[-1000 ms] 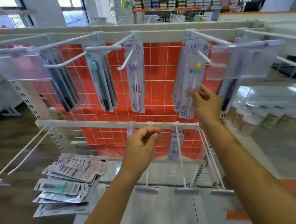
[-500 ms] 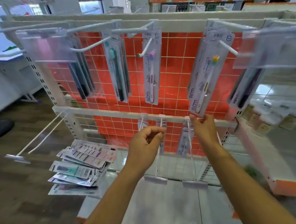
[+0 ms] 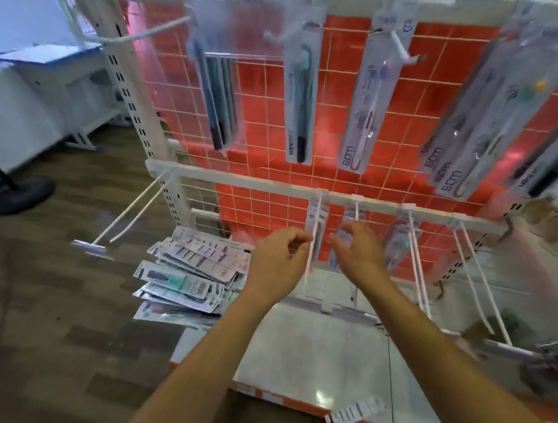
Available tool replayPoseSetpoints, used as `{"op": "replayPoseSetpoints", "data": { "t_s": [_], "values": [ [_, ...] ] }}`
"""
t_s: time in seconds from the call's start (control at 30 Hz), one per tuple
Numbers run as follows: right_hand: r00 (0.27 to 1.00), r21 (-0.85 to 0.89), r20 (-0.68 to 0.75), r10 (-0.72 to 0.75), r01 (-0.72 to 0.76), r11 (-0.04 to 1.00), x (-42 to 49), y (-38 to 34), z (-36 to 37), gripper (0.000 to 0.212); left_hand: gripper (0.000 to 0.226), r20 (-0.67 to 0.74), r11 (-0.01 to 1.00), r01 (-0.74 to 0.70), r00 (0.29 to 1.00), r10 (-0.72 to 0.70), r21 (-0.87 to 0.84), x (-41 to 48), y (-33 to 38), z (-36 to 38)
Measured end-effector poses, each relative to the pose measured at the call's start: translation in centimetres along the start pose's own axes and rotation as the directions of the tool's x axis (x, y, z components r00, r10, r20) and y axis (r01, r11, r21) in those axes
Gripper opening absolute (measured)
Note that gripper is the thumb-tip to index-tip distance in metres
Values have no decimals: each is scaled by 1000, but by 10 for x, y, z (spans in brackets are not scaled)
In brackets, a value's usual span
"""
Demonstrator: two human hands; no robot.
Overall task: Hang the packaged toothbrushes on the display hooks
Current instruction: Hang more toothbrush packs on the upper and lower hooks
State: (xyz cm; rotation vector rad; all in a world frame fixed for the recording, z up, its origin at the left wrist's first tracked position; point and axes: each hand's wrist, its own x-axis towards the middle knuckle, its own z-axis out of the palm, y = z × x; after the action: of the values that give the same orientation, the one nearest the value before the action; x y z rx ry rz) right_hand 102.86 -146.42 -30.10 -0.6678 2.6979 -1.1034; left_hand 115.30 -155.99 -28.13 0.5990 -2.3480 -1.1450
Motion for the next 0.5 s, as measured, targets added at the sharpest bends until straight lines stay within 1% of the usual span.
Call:
{"op": "replayPoseSetpoints", "data": {
  "t_s": [0.03,0.1,0.2,0.3,0.37,0.5],
  "values": [
    [999,-21,0,-50,50,999,-2,-9,10,27,18,-1,999,-6,1000,7,44,0,-7,-8],
    [995,-56,26,-96,98,994,-7,-26,29,31,18,-2,993,1,1000,0,114,-1,-22,-22],
    [990,-73,79,-120,126,989,-14,-52,56,32,19,-10,984,25,1000,-24,178,-3,-50,-42],
    [973,-84,121,-199,209,974,-20,-74,84,30,22,3,962,50,999,-53,269,-6,-75,-63],
    [964,-93,159,-216,232,968,-22,-84,103,31,24,8,949,69,997,-75,309,-8,-89,-76],
    [946,-117,224,-237,267,957,-27,-93,140,32,30,26,915,60,997,-77,400,-11,-121,-101]
  ]
}}
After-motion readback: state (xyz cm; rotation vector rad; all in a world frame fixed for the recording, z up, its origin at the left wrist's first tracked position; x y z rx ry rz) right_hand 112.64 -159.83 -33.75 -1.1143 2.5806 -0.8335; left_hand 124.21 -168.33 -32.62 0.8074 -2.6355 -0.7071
